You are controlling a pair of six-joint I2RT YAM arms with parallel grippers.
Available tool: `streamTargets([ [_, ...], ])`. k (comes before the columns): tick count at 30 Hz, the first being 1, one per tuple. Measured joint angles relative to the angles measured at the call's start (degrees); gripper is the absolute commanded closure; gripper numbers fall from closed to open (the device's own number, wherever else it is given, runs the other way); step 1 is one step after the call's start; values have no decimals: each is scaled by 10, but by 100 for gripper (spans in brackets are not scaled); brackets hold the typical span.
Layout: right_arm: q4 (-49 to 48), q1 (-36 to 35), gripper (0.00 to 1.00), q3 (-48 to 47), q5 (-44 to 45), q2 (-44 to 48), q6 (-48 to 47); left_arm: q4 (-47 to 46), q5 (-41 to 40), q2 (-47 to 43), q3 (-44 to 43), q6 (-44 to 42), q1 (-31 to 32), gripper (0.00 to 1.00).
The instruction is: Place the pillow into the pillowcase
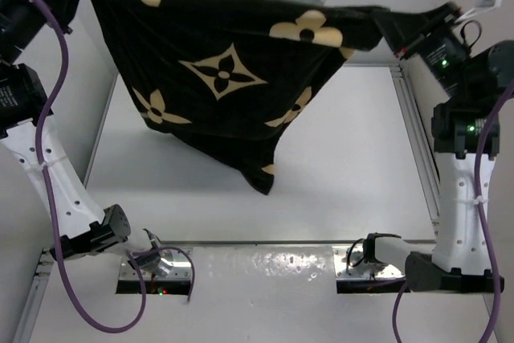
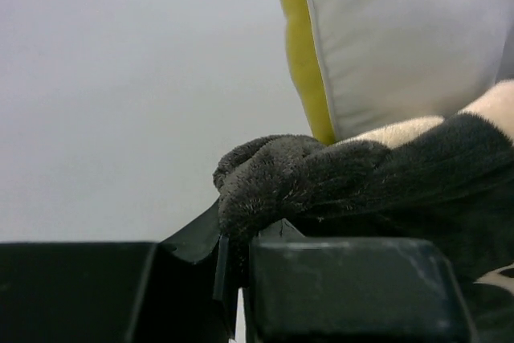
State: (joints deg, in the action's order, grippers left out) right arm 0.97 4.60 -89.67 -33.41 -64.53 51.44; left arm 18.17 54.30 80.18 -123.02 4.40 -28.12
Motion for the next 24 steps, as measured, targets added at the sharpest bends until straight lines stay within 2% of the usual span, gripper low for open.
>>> streamTargets([
  [2,0,3,100,-59,1,-27,-4,-41,1,9,-31,28,-5,100],
  [5,-43,5,100,-31,1,-25,1,-70,-14,-6,34,38,17,100],
  [7,-47,2,100,5,-5,-28,4,-30,-39,-26,96,4,56,100],
  [9,-17,1,100,-5,-23,-70,8,30,-61,-8,112,-31,94,100],
  [11,54,3,100,-91,-35,-148,6,111,-63,48,46,-46,112,100],
  [12,101,6,100,-177,-35,-206,5,142,-65,102,-16,-44,111,100],
  [14,130,21,100,-308,-31,-282,8,160,-73,195,-130,-25,94,100],
  [15,131,31,100,-328,-32,-289,14,147,-71,207,-136,-14,84,100],
  [17,97,49,100,-288,-43,-251,27,108,-65,175,-67,5,68,100],
  [19,66,52,100,-160,-46,-152,31,75,-68,100,42,0,65,100],
  [21,18,59,100,-22,-43,-57,32,80,-84,28,125,-24,77,100],
  [22,13,64,100,27,-46,-22,35,91,-93,5,148,-39,86,100],
  [24,14,74,100,52,-63,-14,46,125,-95,-2,136,-59,103,100],
])
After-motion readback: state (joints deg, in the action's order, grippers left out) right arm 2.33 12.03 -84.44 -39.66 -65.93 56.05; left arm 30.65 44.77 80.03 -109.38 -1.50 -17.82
